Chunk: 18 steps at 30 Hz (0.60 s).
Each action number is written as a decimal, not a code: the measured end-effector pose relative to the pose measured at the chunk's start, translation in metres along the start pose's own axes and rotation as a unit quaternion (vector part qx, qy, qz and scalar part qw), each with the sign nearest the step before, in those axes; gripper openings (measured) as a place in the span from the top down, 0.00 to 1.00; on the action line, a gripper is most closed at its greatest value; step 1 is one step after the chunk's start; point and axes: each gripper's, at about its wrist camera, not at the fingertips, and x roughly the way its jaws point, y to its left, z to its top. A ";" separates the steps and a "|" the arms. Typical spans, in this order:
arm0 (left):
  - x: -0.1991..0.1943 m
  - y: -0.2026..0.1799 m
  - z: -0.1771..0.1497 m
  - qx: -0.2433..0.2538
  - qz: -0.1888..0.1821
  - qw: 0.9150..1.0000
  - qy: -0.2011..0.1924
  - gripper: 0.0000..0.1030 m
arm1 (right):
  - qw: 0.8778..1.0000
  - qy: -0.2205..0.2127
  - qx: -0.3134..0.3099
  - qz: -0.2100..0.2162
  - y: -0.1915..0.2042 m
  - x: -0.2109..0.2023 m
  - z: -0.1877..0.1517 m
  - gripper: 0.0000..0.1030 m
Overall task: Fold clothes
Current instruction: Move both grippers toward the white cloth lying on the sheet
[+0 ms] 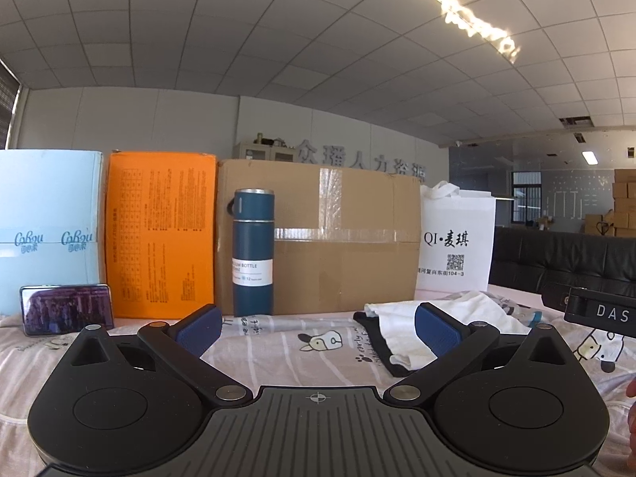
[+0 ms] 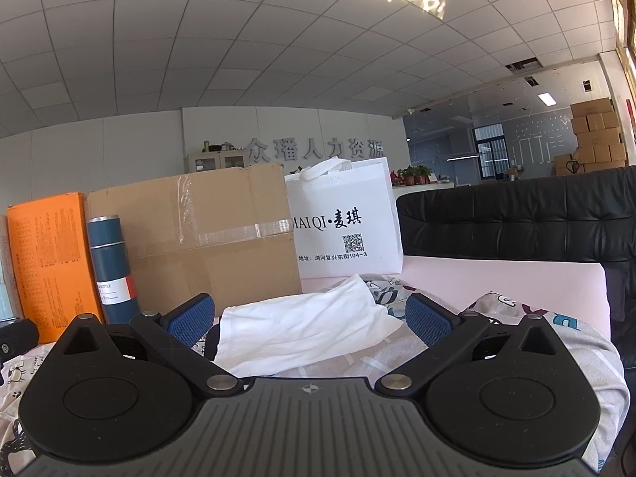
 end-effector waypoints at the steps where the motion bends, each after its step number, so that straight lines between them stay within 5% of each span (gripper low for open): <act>1: 0.002 -0.001 0.000 0.001 -0.004 1.000 0.002 0.00 | 1.000 0.002 -0.003 0.003 0.000 0.002 0.000 0.00; 10: 0.021 -0.009 -0.001 0.008 -0.029 1.000 0.005 0.00 | 0.997 0.036 -0.046 0.041 0.010 0.023 0.000 0.00; 18: 0.037 -0.008 -0.006 -0.014 -0.064 0.996 0.059 0.00 | 0.995 0.053 -0.067 0.058 0.017 0.035 -0.001 0.00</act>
